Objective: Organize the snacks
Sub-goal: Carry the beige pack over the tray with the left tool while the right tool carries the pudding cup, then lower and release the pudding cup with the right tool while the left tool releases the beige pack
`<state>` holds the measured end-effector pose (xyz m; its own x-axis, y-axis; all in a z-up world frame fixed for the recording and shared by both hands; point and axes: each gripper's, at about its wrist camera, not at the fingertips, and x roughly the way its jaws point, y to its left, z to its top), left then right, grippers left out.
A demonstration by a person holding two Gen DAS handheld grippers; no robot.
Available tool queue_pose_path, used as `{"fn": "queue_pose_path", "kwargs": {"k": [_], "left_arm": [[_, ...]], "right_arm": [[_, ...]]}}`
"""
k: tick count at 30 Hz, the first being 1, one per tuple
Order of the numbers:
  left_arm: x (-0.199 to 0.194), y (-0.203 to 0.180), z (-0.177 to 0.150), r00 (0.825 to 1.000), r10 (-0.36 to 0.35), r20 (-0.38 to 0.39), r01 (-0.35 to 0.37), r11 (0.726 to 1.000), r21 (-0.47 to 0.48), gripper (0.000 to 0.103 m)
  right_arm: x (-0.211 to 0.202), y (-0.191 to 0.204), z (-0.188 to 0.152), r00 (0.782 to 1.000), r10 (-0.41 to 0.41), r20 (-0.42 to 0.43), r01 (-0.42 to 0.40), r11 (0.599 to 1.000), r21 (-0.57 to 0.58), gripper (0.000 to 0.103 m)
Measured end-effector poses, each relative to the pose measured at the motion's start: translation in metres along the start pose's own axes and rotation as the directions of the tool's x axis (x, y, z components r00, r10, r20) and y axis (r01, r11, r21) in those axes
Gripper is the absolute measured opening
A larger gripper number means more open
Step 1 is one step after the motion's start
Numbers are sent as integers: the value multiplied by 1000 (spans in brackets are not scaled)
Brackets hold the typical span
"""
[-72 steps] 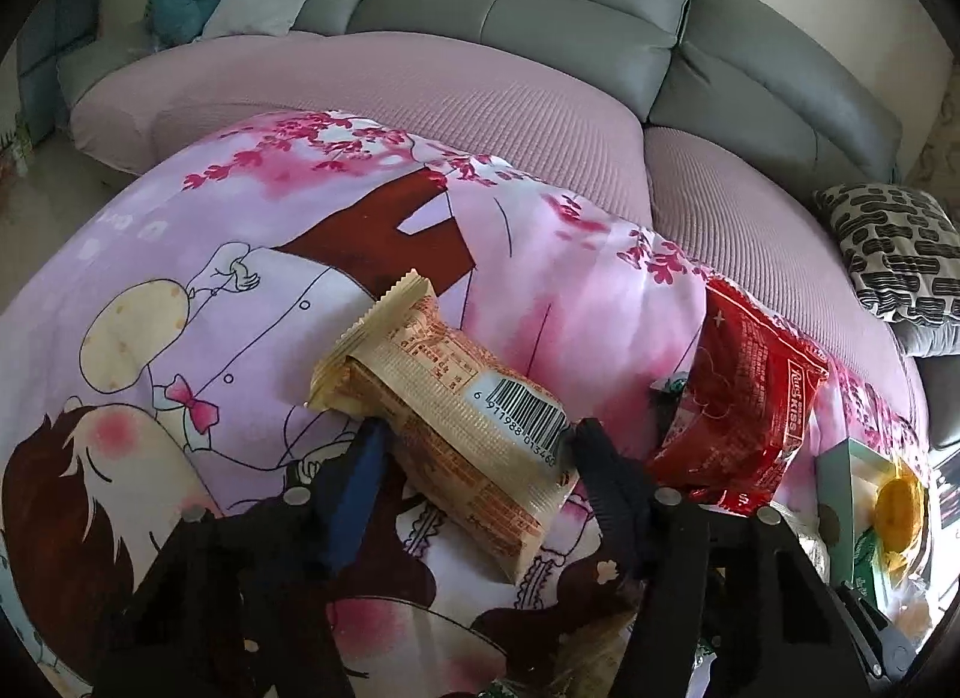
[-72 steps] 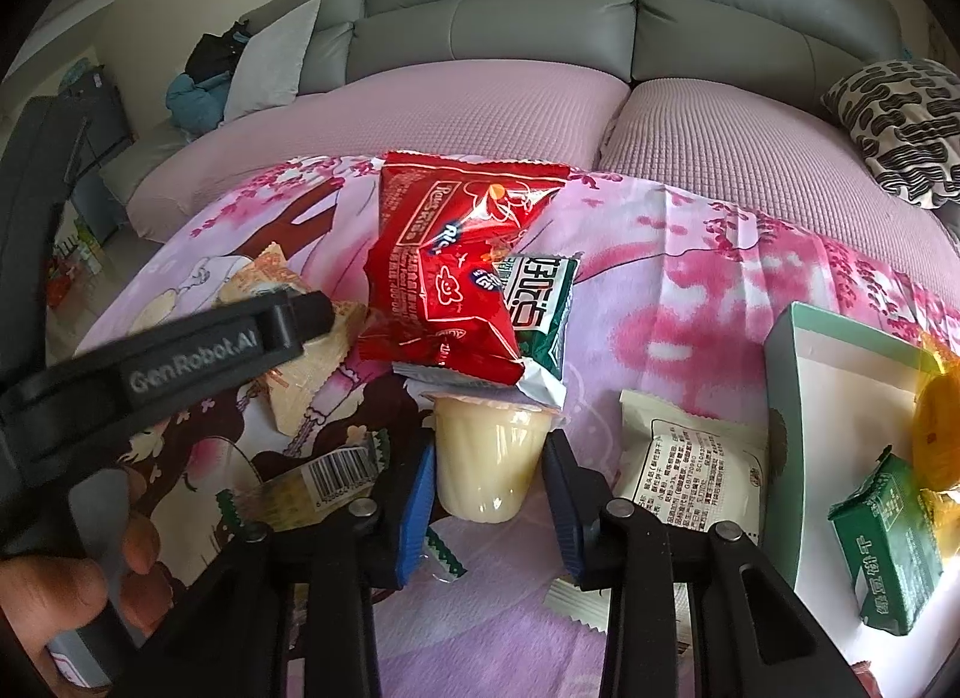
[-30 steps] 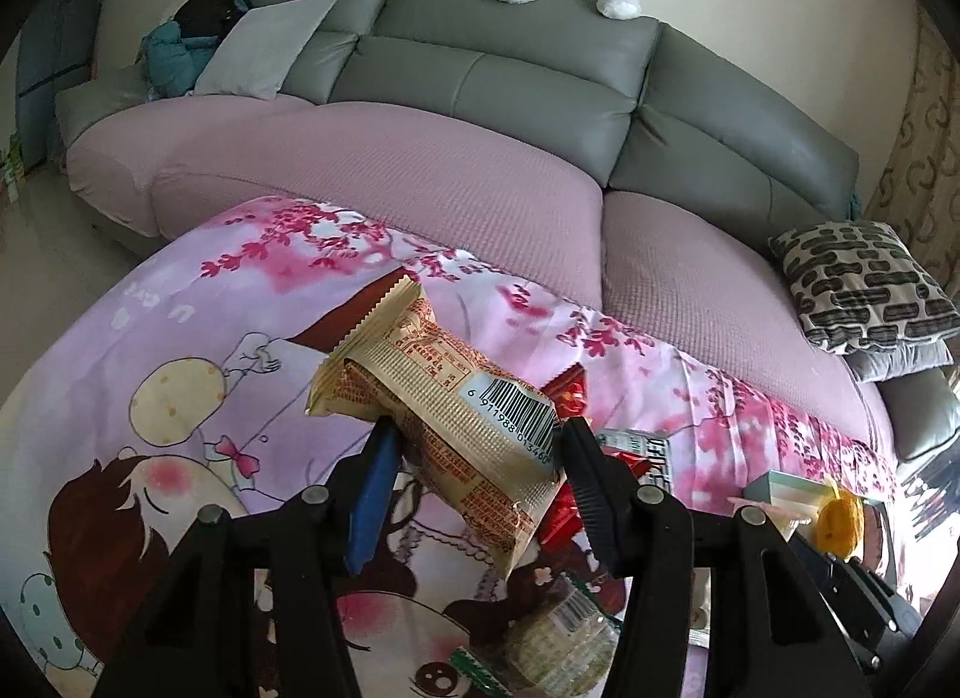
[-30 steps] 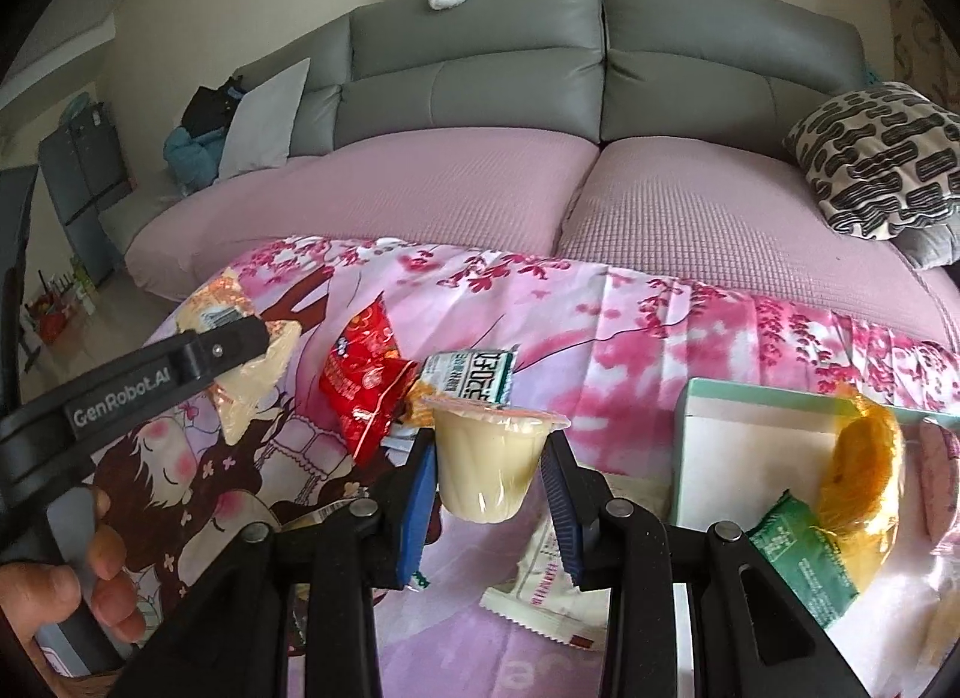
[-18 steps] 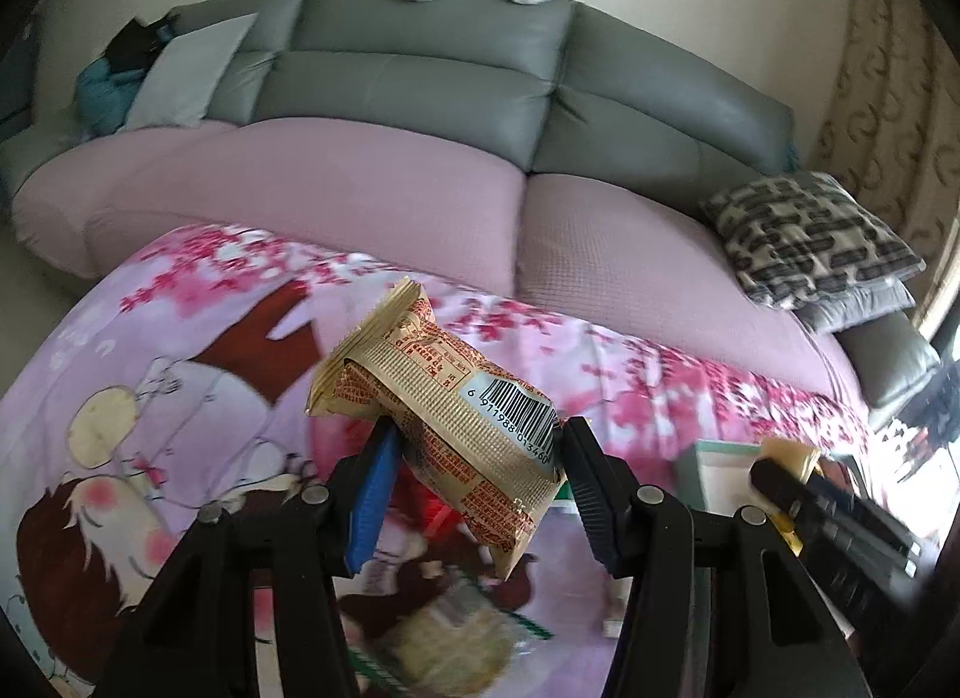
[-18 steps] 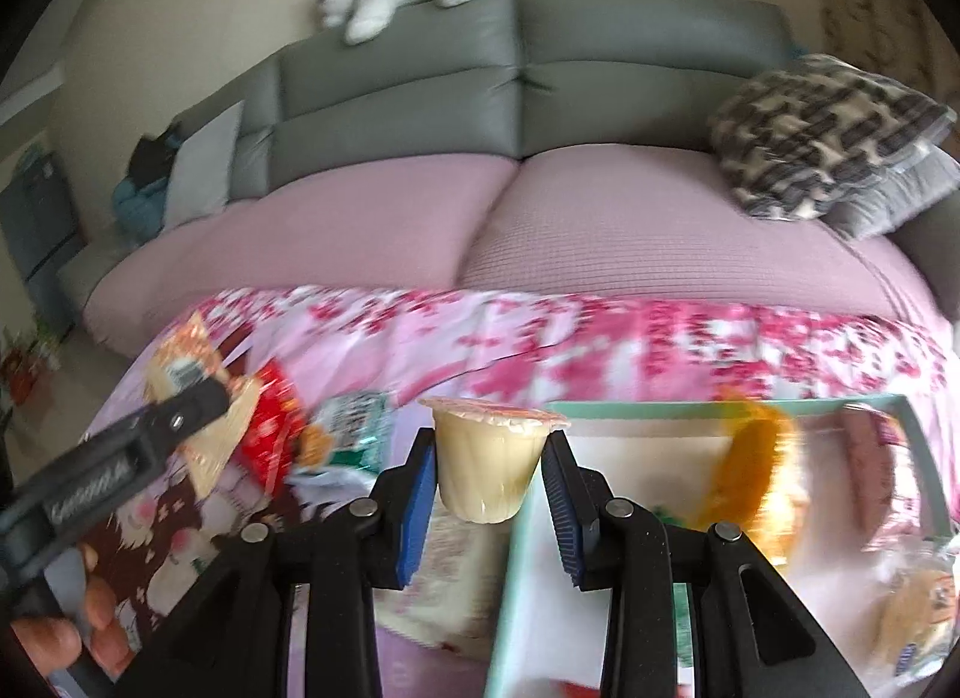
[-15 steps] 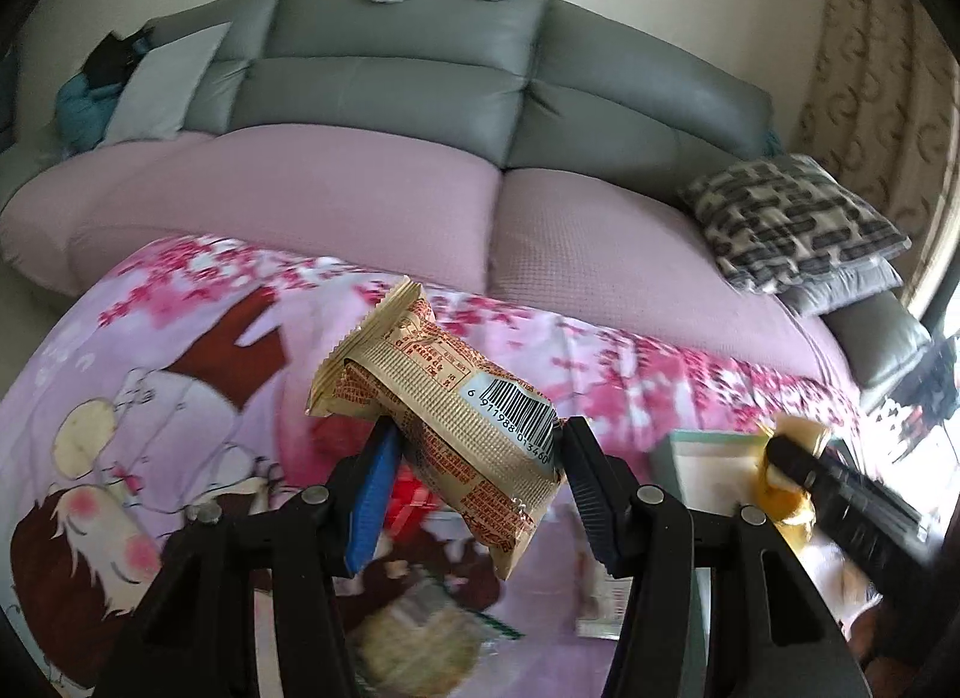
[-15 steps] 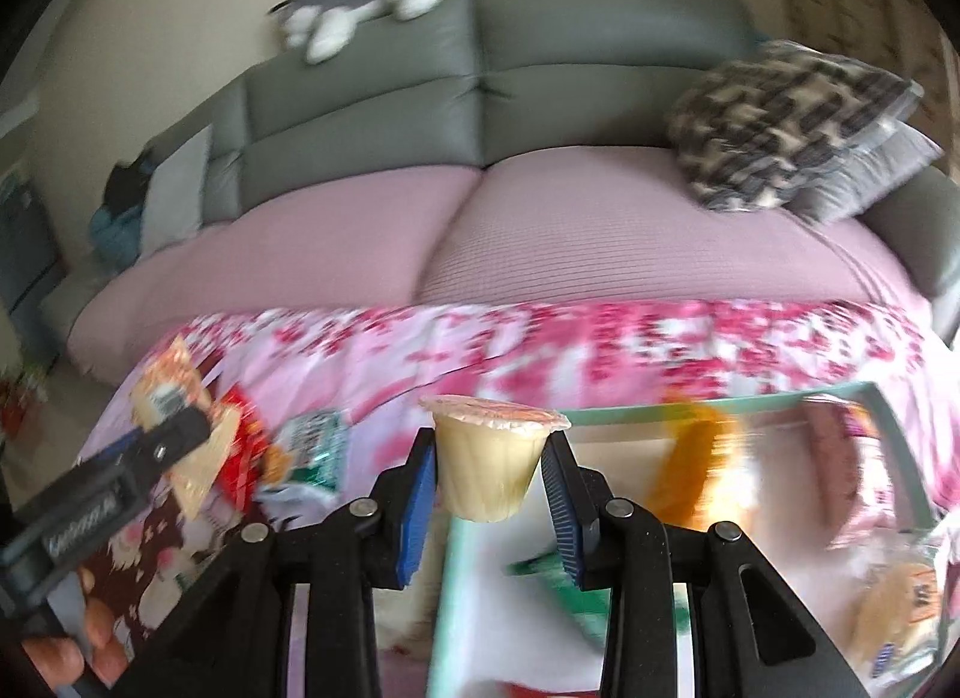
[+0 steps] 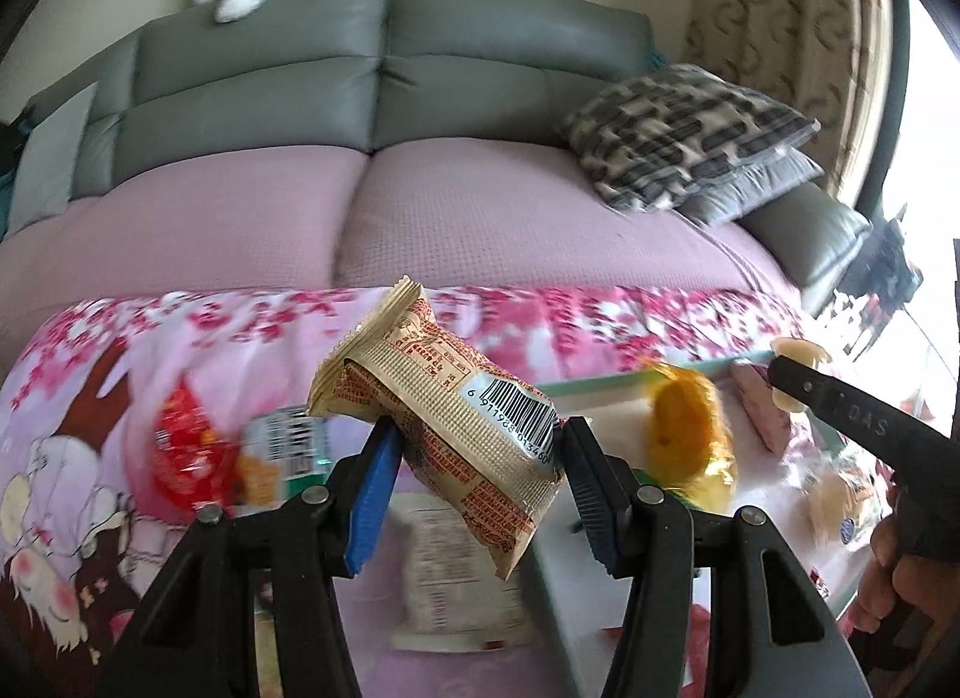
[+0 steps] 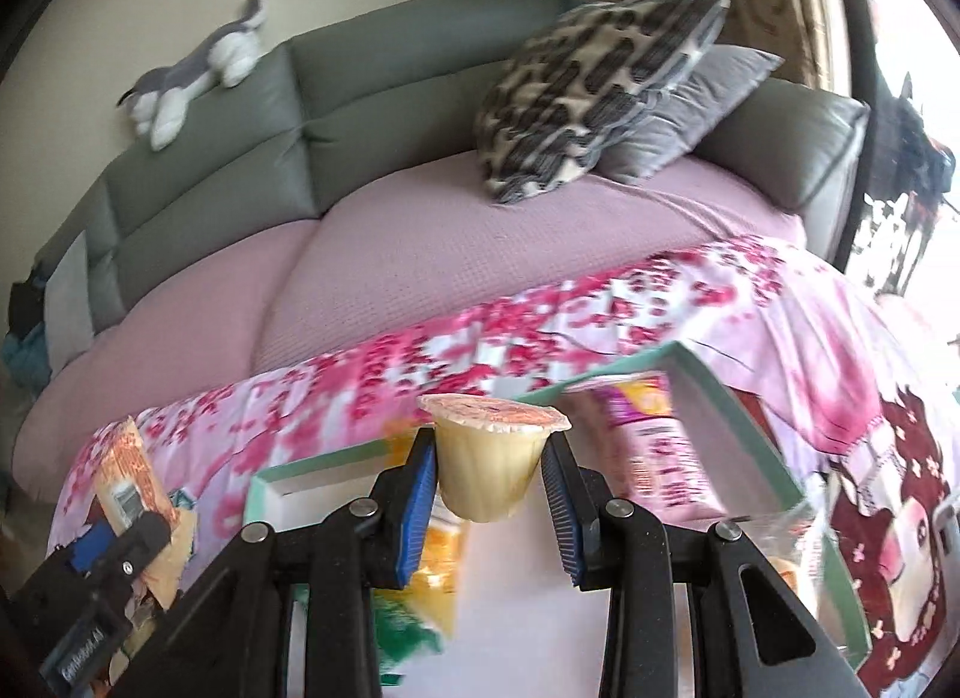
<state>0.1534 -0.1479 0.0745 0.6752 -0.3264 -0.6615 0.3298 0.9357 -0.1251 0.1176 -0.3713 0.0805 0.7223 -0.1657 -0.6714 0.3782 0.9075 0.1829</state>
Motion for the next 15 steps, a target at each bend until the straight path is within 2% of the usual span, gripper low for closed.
{"fn": "queue_pose_path", "kwargs": {"k": [7,12,15], "left_arm": [[23,-33,7,998,-50,-48,52,997,52,57],[49,-47,4,992,-54,-111,62,996,66,57],[57,-52,2,991,-49,-124,58,996,70,57]], "right_arm": [[9,-21,-3,999,-42,-33,43,998,37,37],[18,-24,-6,996,-52,-66,54,998,32,37],[23,-25,-8,995,-53,-84,55,998,31,38]]}}
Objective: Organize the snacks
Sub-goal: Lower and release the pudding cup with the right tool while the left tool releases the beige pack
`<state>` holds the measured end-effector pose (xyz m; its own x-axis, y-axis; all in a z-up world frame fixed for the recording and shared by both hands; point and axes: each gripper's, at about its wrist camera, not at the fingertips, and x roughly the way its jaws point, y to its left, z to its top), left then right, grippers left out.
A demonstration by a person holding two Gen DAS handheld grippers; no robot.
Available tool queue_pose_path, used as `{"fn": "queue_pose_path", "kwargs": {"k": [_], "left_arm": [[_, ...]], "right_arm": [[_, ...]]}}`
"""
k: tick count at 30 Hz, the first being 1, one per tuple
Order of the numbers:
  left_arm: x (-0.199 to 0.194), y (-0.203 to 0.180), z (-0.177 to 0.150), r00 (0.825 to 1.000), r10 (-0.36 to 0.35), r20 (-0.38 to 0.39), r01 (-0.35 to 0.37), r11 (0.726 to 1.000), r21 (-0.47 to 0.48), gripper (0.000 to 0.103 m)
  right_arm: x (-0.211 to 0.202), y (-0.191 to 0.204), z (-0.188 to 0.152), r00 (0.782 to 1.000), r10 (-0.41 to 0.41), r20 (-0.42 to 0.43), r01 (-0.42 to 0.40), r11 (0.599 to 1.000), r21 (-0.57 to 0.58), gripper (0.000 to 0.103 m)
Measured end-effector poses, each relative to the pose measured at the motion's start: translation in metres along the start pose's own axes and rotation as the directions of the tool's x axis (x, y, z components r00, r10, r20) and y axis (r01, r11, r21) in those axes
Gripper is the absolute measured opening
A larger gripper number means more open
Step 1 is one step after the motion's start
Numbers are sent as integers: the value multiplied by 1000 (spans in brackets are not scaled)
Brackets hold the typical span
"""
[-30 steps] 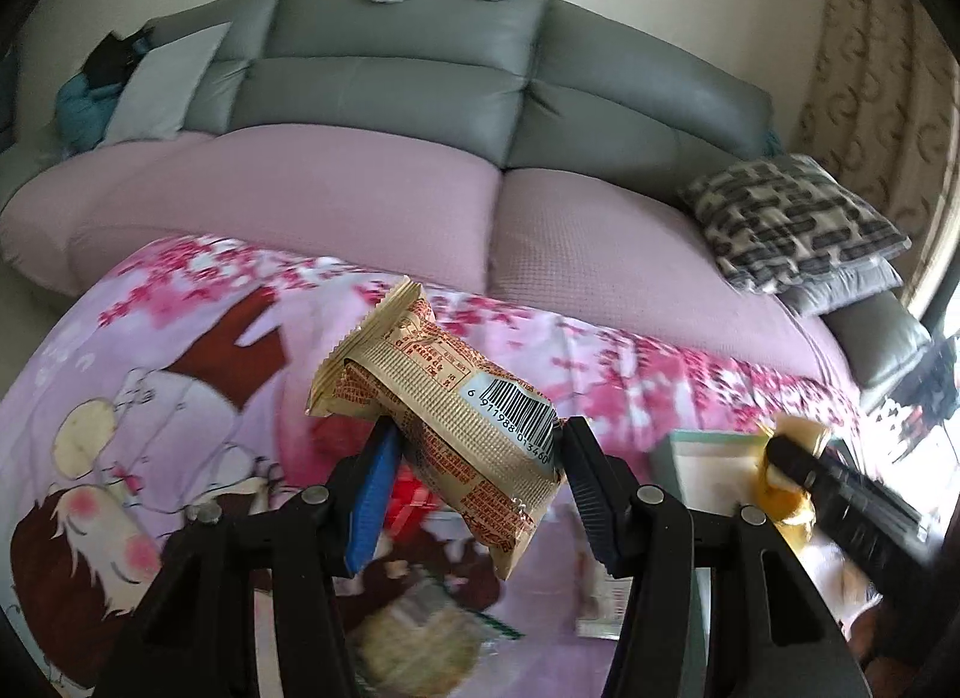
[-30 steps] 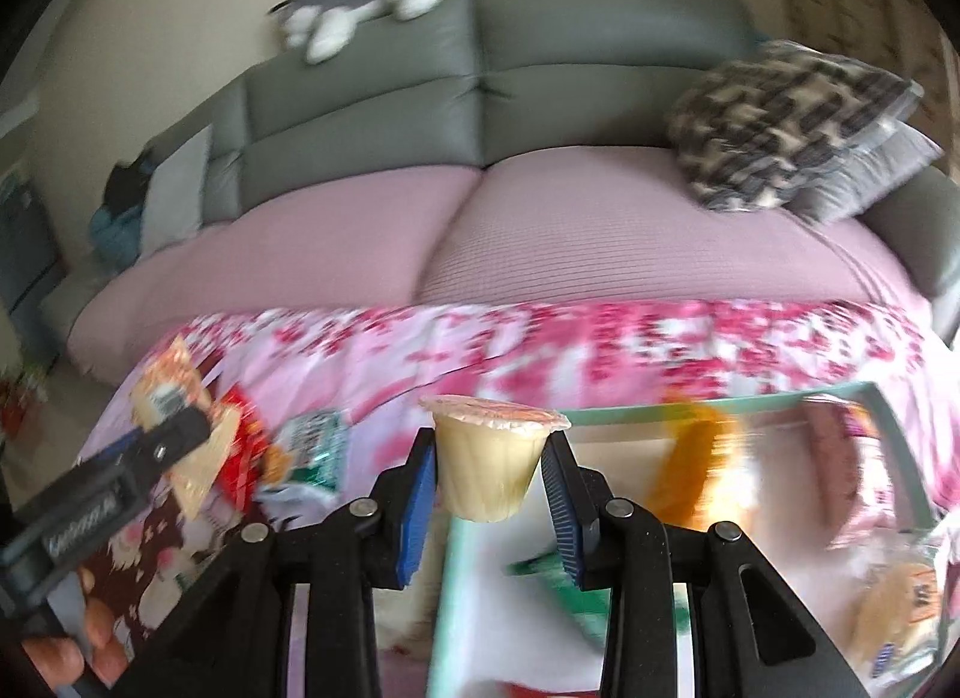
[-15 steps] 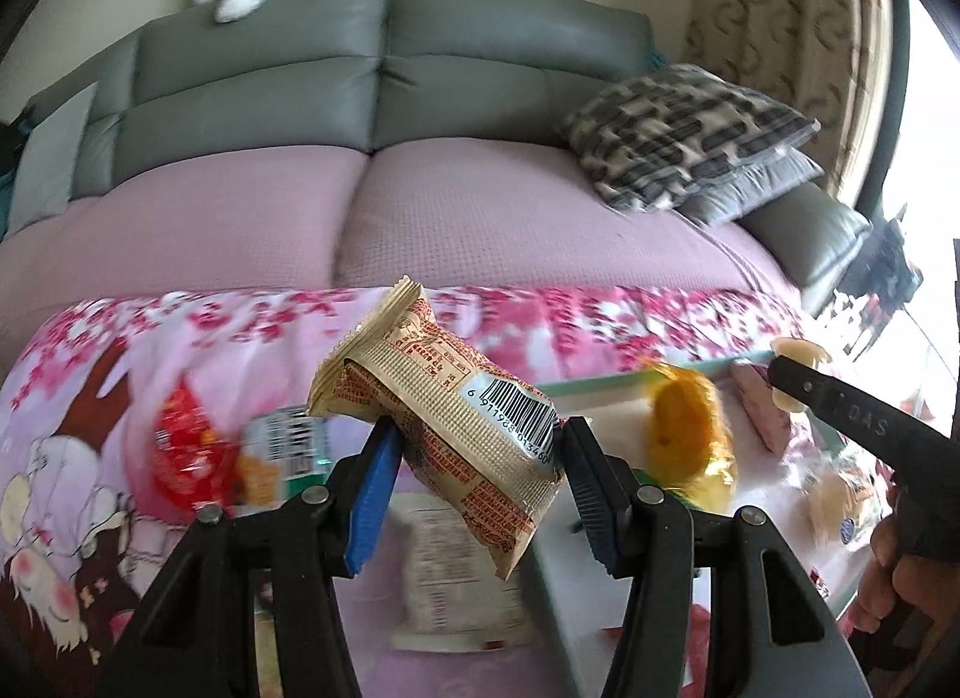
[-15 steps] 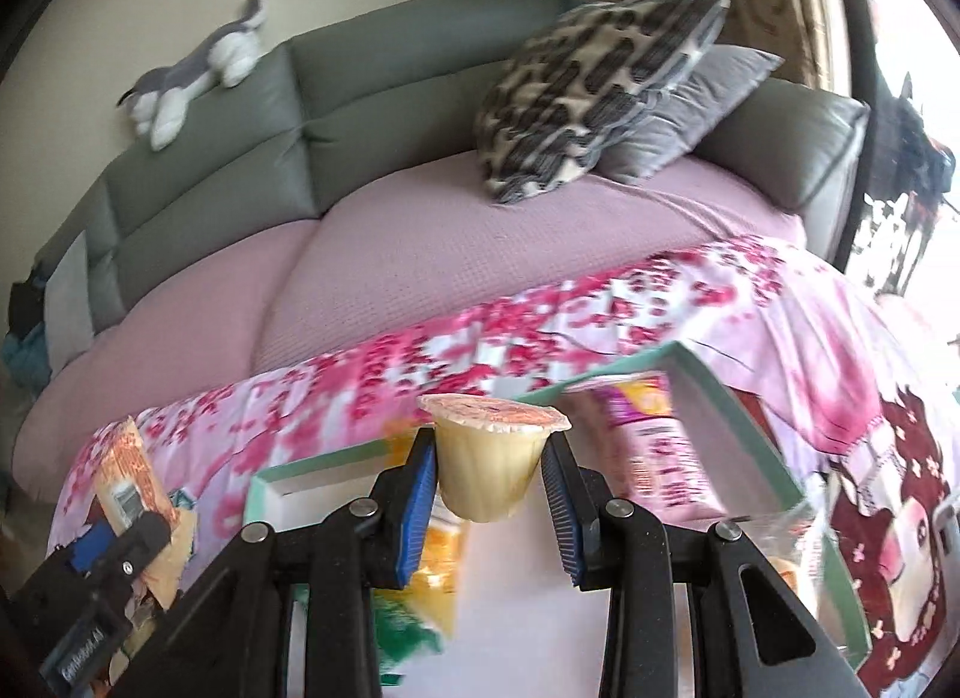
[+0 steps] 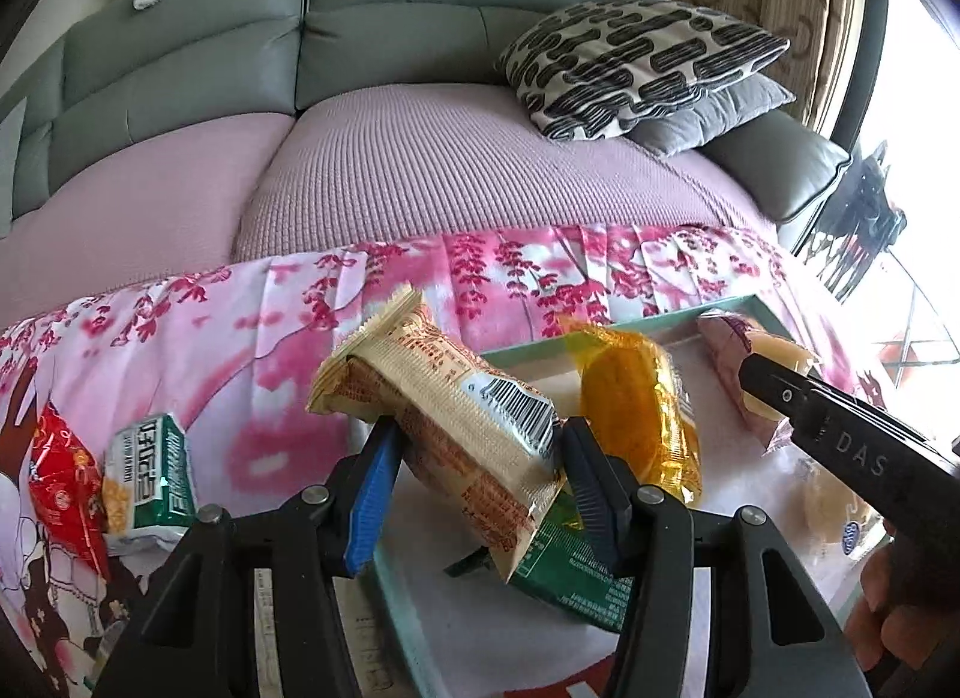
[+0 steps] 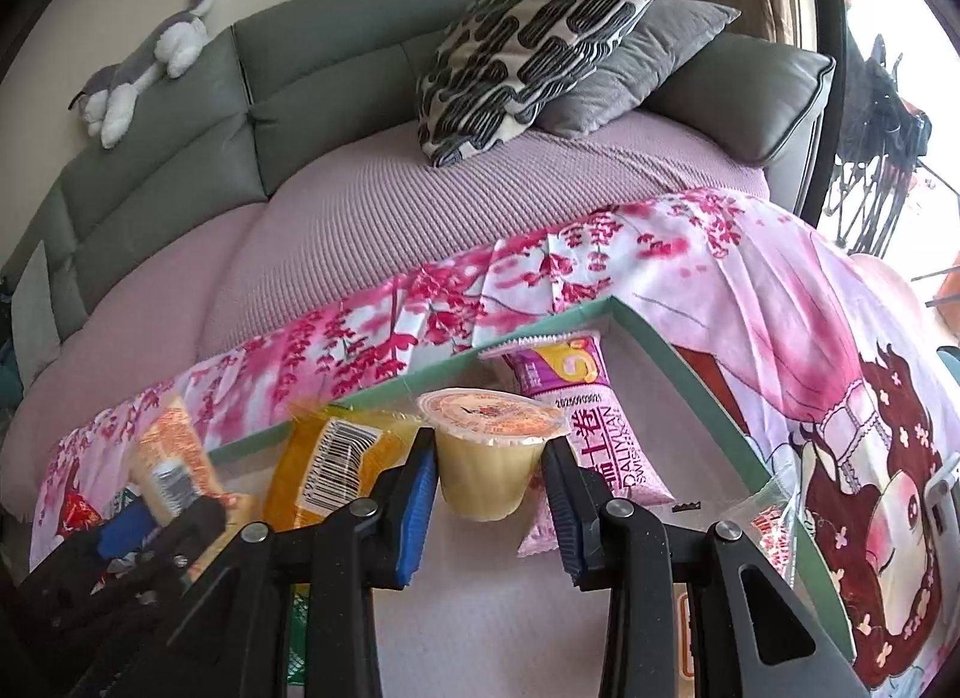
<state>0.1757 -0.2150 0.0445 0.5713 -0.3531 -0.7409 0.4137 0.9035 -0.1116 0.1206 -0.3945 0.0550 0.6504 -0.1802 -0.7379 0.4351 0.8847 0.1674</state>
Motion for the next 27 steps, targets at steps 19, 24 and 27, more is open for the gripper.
{"fn": "queue_pose_path", "kwargs": {"k": [19,24,27], "left_arm": [[4,-18,0,995,-97,-22,98,995,30,57],[3,-22,-1,995,-100,-27,101,994,37,57],[2,-19,0,995,-99,-28,100,995,26,60]], "right_arm": [[5,6,-2,1000,-14,-28,13,999,-47,38],[5,6,-2,999,-17,-31,15,999,-51,38],[4,6,-2,999,-19,-30,18,999,-49,39]]}}
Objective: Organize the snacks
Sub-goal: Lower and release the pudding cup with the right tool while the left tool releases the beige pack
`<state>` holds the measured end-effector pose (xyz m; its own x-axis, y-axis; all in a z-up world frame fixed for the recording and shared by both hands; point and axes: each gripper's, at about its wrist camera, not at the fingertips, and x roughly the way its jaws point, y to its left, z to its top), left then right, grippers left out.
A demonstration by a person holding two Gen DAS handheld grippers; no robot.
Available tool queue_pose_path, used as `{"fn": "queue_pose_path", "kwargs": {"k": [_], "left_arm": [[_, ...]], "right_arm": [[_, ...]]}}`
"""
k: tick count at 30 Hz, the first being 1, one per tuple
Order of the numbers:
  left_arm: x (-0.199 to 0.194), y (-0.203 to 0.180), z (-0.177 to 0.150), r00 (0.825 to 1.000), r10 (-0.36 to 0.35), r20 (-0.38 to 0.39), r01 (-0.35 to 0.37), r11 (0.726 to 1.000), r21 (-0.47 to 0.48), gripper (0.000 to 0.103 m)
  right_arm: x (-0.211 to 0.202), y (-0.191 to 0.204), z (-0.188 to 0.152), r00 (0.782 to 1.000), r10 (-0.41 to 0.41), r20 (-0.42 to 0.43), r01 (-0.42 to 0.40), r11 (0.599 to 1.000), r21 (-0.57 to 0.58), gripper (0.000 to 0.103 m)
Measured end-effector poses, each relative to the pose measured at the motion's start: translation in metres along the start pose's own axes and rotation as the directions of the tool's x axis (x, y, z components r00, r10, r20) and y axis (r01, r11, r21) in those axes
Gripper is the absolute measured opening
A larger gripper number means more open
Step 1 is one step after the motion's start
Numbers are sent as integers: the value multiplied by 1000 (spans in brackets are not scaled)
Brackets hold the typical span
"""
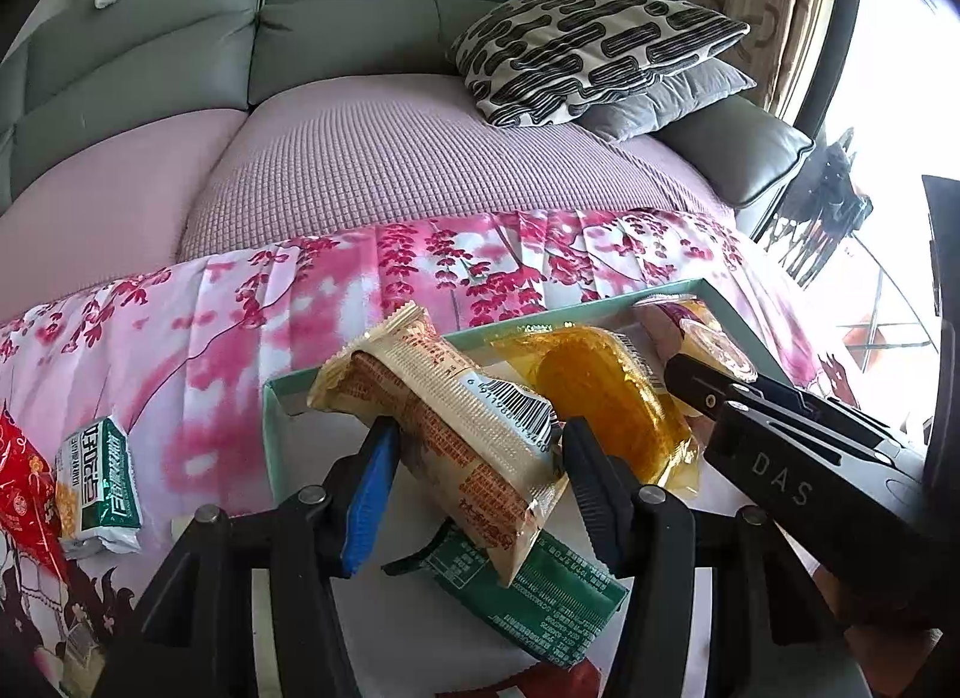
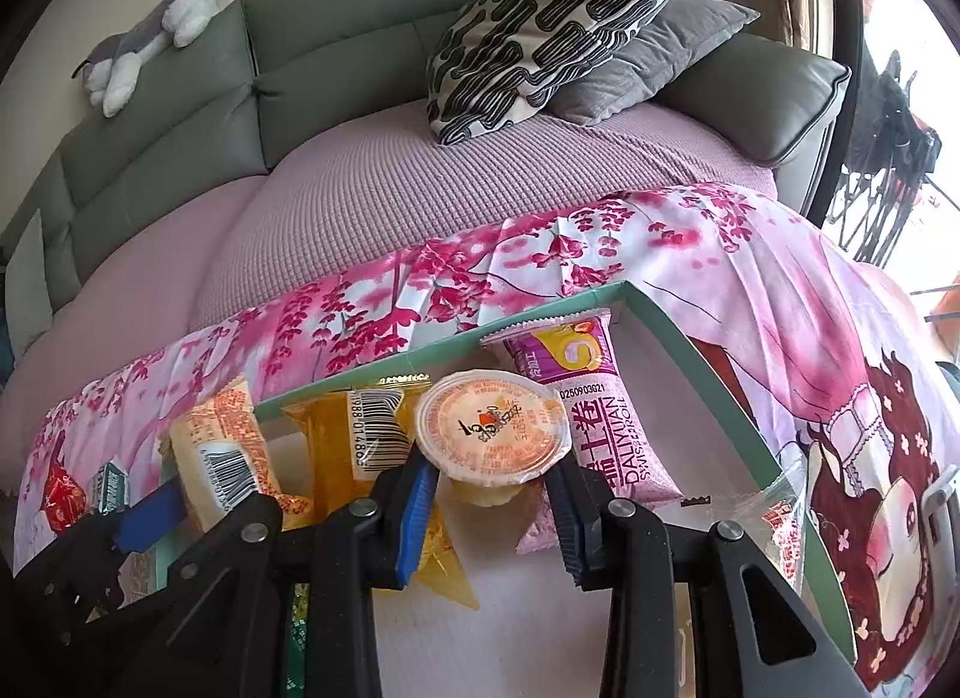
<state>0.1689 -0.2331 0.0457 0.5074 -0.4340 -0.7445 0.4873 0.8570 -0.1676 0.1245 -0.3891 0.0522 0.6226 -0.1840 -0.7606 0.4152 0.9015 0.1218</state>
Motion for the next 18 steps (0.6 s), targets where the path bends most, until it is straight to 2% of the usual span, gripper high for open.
{"fn": "queue_pose_path", "kwargs": {"k": [1,3,5,11,13,14,16,18], "left_arm": [[-1,1,0,1000,6,1,-6,1000,0,61],[-5,3,1,999,33,10,-33,999,0,71],[-10,7,2,999,41,20,-41,999,-10,71],[-23,20,4,998,51,41,-48,997,-58,73],[-28,26,5,995,83,51,-79,994,-82,82],[-30,30,5,993,102,60,-96,991,-93,89],[-34,39,6,987,145,69,-136,983,-121,91],[-34,49,5,979,193,66,-181,972,-147,91]], "right_arm": [[0,0,0,1000,0,0,0,1000,0,39],[-1,1,0,1000,-2,1,2,1000,-4,43],[-2,2,1,1000,-7,7,7,1000,-9,54],[-10,4,2,999,-5,33,6,1000,-17,54],[-10,5,2,999,-8,32,9,1000,-20,56],[-10,6,2,999,-10,31,11,1000,-22,62],[-10,7,2,999,-15,31,16,1000,-27,75],[-10,8,2,999,-15,34,16,999,-33,80]]}}
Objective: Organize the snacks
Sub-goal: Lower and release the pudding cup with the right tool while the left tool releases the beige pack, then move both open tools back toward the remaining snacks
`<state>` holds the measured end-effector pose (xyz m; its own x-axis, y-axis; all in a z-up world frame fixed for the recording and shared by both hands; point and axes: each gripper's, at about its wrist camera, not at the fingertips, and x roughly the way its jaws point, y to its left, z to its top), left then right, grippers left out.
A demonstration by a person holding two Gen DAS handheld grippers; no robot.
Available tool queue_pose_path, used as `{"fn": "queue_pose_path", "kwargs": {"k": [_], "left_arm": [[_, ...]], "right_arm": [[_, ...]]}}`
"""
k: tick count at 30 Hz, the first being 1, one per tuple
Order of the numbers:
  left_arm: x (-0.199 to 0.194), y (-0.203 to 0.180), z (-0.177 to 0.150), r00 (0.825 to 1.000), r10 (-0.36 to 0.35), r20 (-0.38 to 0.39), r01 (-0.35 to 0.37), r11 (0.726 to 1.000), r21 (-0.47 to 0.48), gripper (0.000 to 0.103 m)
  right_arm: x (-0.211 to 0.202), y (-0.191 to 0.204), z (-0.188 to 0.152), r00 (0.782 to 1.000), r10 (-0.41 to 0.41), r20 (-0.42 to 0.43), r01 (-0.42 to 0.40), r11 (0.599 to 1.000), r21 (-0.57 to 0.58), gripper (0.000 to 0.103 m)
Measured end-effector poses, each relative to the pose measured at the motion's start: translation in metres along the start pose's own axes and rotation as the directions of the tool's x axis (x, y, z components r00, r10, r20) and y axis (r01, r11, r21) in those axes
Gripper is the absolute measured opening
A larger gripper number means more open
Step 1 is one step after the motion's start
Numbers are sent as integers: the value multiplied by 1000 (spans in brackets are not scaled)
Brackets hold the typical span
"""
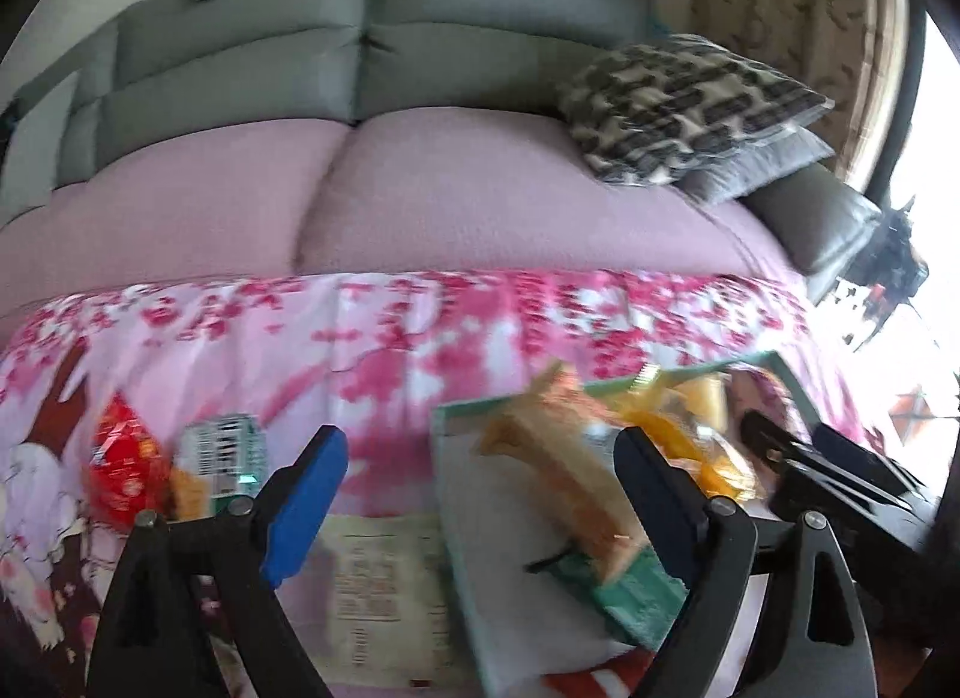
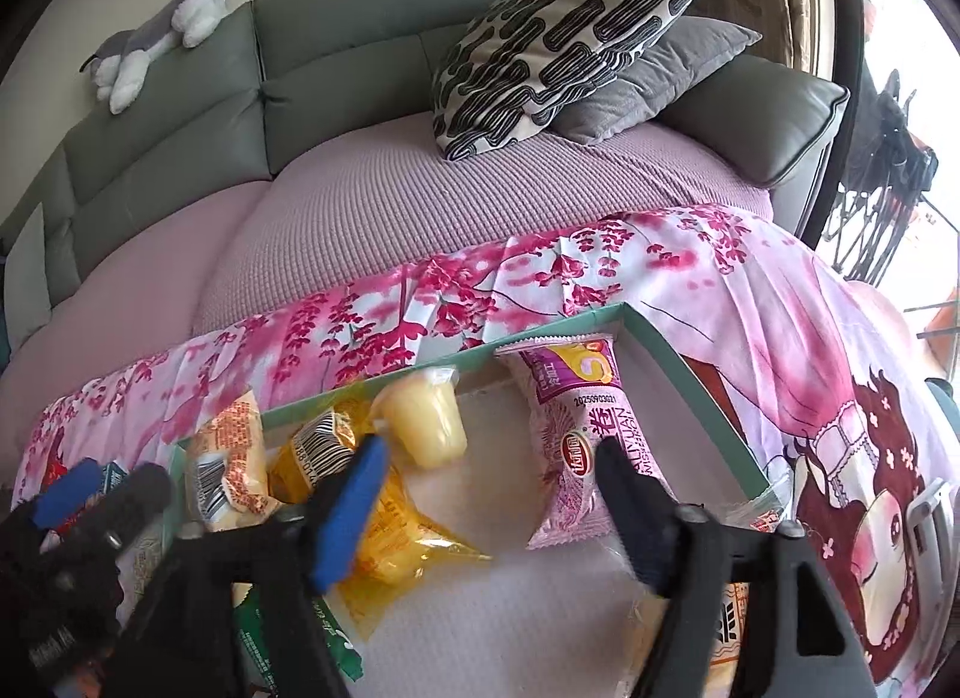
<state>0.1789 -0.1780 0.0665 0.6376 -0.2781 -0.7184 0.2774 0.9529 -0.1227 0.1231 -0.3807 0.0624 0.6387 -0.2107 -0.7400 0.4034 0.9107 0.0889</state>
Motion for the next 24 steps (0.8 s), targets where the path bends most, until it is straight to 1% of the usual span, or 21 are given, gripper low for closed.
{"fn": "queue_pose_path", "kwargs": {"k": [2,3,5,6,8,14,17,24], "left_arm": [[3,8,0,999,47,1,-47,999,-19,92],[5,13,0,997,83,-3,-83,996,-28,94],[9,19,-1,991,131,-7,-131,991,-37,97],[9,21,-1,989,146,-6,-146,988,-40,97],[9,25,-2,987,161,-2,-161,986,-46,97],[11,27,-4,983,183,-8,-183,982,-43,98],[11,27,-5,984,180,-8,-180,983,-39,103],[7,26,-3,985,174,5,-174,984,-44,103]], "right_arm": [[0,2,0,1000,1,0,-1,1000,-7,86],[0,2,0,1000,2,0,-2,1000,-10,88],[1,3,0,1000,-1,1,1,1000,-17,93],[1,3,0,1000,-2,2,2,1000,-19,95],[2,3,0,1000,-5,1,5,1000,-19,103],[4,4,-1,1000,-11,-1,11,999,-36,103],[4,5,-1,1000,-11,0,11,999,-41,103],[4,6,-1,1000,-6,-3,6,999,-48,103]]}}
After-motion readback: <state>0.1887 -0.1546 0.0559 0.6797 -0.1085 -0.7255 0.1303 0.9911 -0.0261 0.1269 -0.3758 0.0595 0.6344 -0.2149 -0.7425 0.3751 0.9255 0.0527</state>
